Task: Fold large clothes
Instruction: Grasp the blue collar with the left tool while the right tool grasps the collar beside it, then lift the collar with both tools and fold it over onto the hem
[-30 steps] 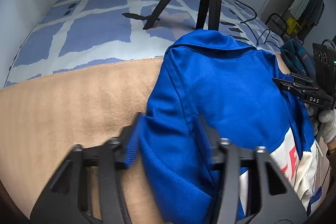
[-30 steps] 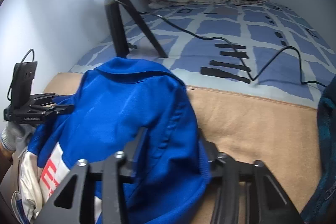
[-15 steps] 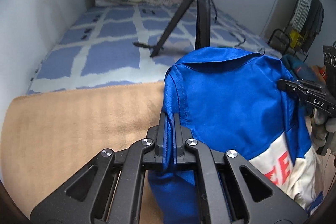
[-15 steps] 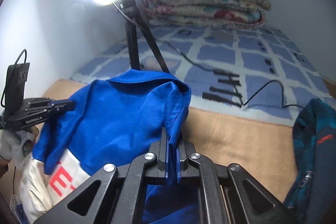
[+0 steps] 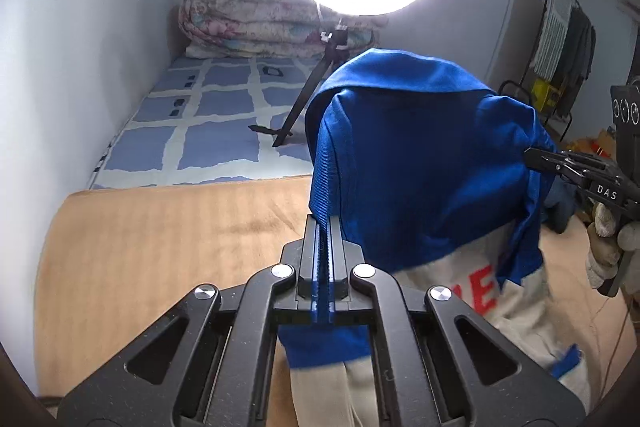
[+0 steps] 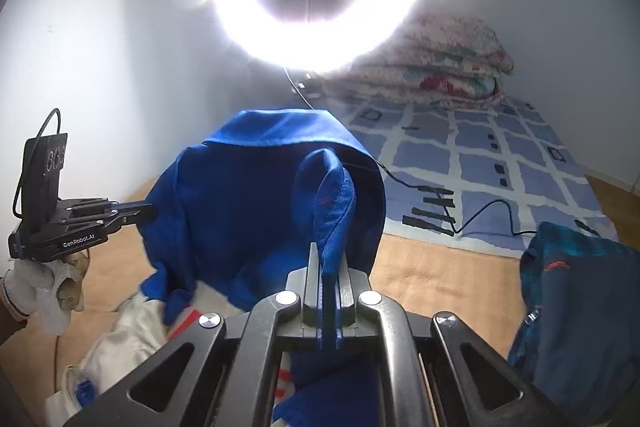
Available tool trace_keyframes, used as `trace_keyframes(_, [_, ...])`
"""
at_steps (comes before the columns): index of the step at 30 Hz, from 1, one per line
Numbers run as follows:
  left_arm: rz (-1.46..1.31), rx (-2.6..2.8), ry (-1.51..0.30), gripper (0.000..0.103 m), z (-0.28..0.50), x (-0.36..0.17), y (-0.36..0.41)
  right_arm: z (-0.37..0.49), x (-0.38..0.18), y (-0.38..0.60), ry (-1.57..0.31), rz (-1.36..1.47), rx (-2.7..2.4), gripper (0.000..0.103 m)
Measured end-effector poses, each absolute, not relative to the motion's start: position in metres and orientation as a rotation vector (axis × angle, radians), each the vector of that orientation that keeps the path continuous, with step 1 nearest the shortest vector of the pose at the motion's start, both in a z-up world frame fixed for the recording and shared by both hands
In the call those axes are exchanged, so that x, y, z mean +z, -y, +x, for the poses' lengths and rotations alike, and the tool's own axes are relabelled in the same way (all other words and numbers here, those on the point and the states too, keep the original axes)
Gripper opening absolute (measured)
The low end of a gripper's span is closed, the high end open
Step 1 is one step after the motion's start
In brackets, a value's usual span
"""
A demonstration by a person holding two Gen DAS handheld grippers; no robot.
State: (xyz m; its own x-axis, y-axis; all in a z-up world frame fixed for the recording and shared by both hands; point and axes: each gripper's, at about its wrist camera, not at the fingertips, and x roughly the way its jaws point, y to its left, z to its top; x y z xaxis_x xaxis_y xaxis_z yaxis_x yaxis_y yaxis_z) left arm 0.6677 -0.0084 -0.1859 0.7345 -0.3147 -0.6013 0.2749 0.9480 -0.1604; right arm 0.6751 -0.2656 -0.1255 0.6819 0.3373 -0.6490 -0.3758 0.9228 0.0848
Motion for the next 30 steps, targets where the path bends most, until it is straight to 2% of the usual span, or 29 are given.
trace_keyframes(14, [-0.012, -0.353, -0.606, 0.000, 0.527, -0.124, 0.007, 0.554, -0.067, 0.276, -0.662, -0.047, 0.430, 0.001])
trace_keyframes(22, [0.005, -0.350, -0.628, 0.000, 0.473, -0.123, 0.007, 0.489, -0.065, 0.276, -0.687, -0.043, 0.428, 0.001])
trace_keyframes(30, [0.026, -0.342, -0.696, 0.000, 0.409, -0.148, 0.003, 0.406, -0.080, 0.267, -0.720, -0.068, 0.423, 0.001])
